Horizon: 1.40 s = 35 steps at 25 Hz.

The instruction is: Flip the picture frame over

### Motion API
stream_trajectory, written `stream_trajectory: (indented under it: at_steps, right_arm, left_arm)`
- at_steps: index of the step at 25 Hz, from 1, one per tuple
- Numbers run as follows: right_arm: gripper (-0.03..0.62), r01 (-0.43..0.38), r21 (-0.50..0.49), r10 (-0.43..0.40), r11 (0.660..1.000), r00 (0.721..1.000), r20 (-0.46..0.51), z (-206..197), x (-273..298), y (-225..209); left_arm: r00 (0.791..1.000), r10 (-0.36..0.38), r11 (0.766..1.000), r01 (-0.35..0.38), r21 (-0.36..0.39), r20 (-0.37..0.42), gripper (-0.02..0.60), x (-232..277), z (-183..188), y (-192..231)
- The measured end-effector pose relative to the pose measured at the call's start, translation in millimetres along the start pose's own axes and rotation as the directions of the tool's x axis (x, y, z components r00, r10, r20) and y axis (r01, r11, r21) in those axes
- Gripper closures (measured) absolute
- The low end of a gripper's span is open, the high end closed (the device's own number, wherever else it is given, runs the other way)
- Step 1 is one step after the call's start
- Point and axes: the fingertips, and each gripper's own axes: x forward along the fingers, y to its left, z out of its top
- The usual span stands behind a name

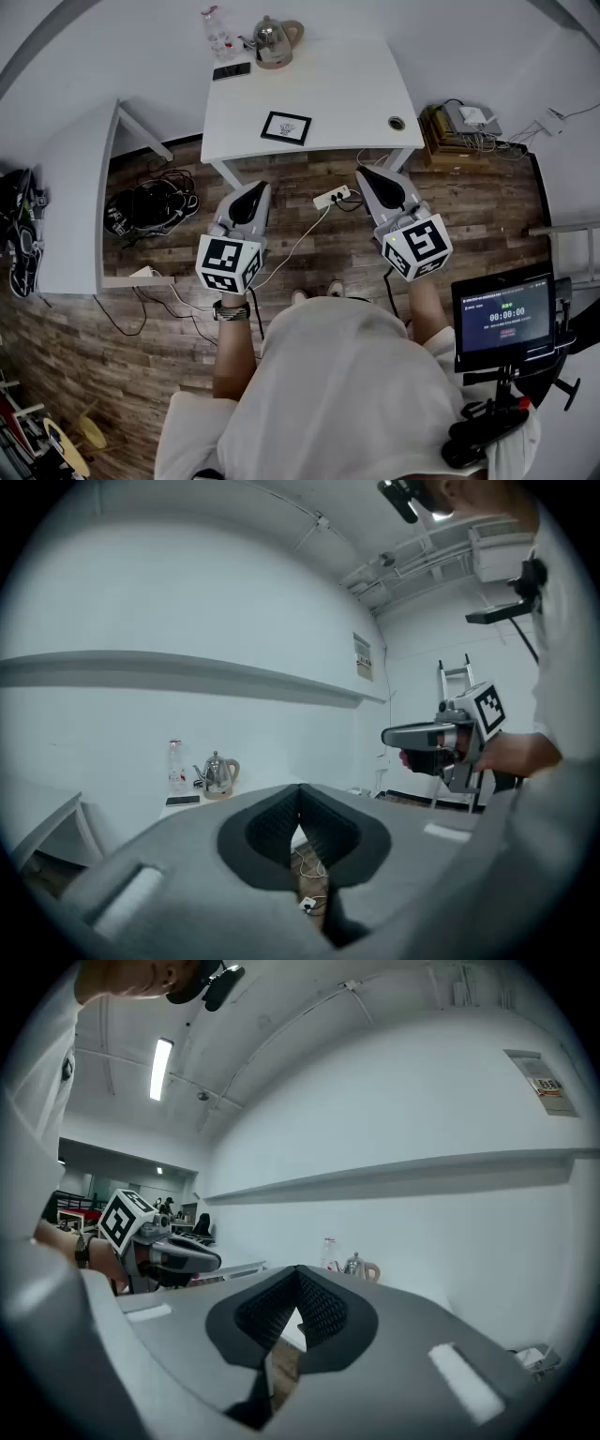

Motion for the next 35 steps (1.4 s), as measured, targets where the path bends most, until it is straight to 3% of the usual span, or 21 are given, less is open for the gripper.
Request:
stream_trajectory:
  at_steps: [10,13,20,26,30,35]
  right_arm:
    - [0.592,-0.006,0.025,0.005,1.0,0.999,0.045,2.1,0.6,3.9]
    - [0.592,-0.015,0.029,0.014,0.999,0.999,0.04,-0.3,-1.5,3.0]
    - [0.592,-0.023,0.021,0.024,1.0,1.0,-0.005,-11.9,-7.3,2.0]
    - [0.592,0.01,0.064,-0.006,0.998,0.998,-0.062,-39.9,-9.2,-41.5]
    - [0.592,0.047,0.094,-0.039,0.994,0.996,-0.086,-53.1,-0.6,-72.7]
    - [0.592,0.104,0.126,-0.085,0.986,0.985,-0.147,-68.0,58.9,-103.4]
  left_arm:
    - [0.999,0.049,0.998,-0.048,0.033,-0.013,0.581,-4.0,-7.1,6.1]
    - [0.996,0.073,0.993,-0.068,0.097,-0.049,0.581,-2.2,-14.1,5.6]
    - [0.98,0.08,0.956,-0.023,0.294,-0.184,0.541,20.8,-35.0,-0.4]
    - [0.954,0.087,0.923,0.032,0.383,-0.288,0.481,78.9,-58.6,-6.8]
    - [0.926,0.07,0.903,0.1,0.419,-0.371,0.451,125.2,-87.3,-1.9]
    - [0.879,0.028,0.884,0.201,0.422,-0.476,0.445,189.1,-127.3,45.3]
